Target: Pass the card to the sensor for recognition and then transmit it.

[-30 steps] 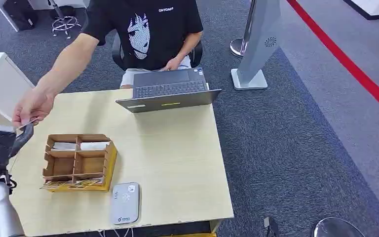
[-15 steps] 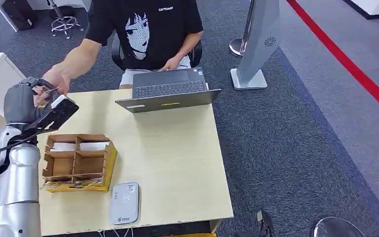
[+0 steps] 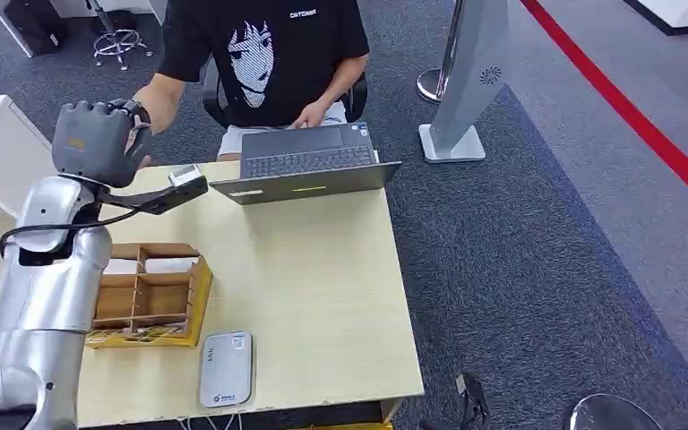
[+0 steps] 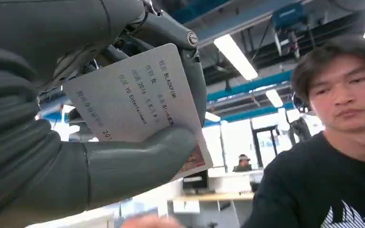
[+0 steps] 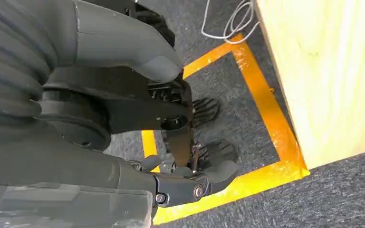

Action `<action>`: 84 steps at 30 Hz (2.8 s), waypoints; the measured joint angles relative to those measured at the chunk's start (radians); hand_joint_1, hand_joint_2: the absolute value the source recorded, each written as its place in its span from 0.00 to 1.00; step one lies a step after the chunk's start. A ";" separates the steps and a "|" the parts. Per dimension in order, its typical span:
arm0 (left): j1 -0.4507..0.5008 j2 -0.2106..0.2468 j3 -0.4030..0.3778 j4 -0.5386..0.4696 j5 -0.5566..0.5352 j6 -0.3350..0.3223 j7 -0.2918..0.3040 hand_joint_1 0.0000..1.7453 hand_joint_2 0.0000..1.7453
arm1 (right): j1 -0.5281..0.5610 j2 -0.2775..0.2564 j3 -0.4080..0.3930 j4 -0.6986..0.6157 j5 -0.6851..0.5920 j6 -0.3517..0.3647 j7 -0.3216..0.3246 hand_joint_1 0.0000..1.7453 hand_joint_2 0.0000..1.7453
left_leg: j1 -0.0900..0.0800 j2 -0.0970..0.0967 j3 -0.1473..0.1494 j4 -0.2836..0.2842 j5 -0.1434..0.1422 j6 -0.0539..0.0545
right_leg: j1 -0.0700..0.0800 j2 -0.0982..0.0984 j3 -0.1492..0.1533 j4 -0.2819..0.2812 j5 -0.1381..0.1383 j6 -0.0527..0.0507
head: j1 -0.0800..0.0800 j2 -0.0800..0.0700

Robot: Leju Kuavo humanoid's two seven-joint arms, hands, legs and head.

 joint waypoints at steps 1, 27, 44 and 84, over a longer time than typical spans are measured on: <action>-0.003 0.000 -0.013 0.000 -0.023 0.006 0.003 1.00 1.00 | -0.001 0.000 0.000 0.000 0.007 0.000 0.001 0.00 1.00 | 0.000 0.000 0.000 0.000 0.000 0.000 | 0.000 0.000 0.000 0.000 0.000 0.000 | 0.000 0.000; 0.767 -0.089 -0.122 -0.594 0.295 0.036 -0.247 1.00 1.00 | 0.037 0.000 -0.321 -0.011 -0.331 0.069 -0.293 0.00 1.00 | 0.000 0.001 0.000 0.000 -0.004 0.001 | 0.000 0.001 0.000 -0.001 -0.003 0.003 | -0.001 0.000; 0.795 -0.104 -0.141 -0.382 0.248 0.035 -0.186 1.00 1.00 | 0.075 0.032 -0.349 -0.006 -0.272 0.059 -0.310 0.00 1.00 | 0.000 0.000 -0.001 0.000 -0.004 0.001 | 0.000 0.000 0.000 -0.001 -0.003 0.003 | -0.001 0.000; 0.703 -0.103 -0.172 -0.246 0.187 0.090 -0.135 1.00 1.00 | 0.071 0.031 -0.349 -0.006 -0.219 0.033 -0.249 0.00 1.00 | 0.000 0.000 0.000 0.000 -0.003 0.001 | 0.000 0.000 0.000 -0.001 -0.003 0.003 | -0.001 0.000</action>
